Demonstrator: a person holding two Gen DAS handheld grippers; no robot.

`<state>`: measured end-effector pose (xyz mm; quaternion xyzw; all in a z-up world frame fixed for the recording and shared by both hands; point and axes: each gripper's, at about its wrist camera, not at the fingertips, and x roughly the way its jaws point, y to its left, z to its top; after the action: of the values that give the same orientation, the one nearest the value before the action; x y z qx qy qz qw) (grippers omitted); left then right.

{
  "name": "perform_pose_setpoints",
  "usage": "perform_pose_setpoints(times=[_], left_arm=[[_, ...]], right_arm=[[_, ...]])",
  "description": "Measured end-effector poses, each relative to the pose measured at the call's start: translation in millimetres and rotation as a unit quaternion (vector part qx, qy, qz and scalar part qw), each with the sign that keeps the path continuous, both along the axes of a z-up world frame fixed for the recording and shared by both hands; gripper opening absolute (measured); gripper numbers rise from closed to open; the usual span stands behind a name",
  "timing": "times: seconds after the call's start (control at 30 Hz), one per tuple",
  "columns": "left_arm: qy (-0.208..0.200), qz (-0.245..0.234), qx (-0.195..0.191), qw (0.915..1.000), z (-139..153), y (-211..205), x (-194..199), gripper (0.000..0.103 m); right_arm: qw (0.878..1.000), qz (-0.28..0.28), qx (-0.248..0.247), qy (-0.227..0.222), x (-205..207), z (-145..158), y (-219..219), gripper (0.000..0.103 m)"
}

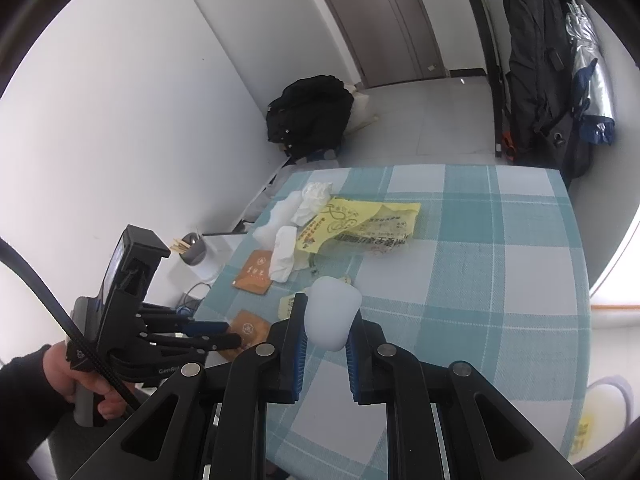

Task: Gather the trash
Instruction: 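Lift the brown pouch with the left gripper while the right holds the foam tube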

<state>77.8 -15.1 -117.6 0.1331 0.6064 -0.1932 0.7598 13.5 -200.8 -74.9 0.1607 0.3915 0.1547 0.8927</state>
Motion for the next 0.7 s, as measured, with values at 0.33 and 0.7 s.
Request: perform_pose_setpoints(times=[0.33, 0.7], left_arm=[[-0.023, 0.003, -0.023, 0.9995, 12.8, -0.3, -8.6, 0.001], [-0.004, -0.058, 0.038, 0.9976, -11.8, -38.0, -11.6, 0.071]], right_arm=[[1.000, -0.008, 0.004, 0.002, -2.8, -0.4, -3.8, 0.017], [1.000, -0.017, 0.010, 0.003, -5.7, 0.5, -10.9, 0.017]])
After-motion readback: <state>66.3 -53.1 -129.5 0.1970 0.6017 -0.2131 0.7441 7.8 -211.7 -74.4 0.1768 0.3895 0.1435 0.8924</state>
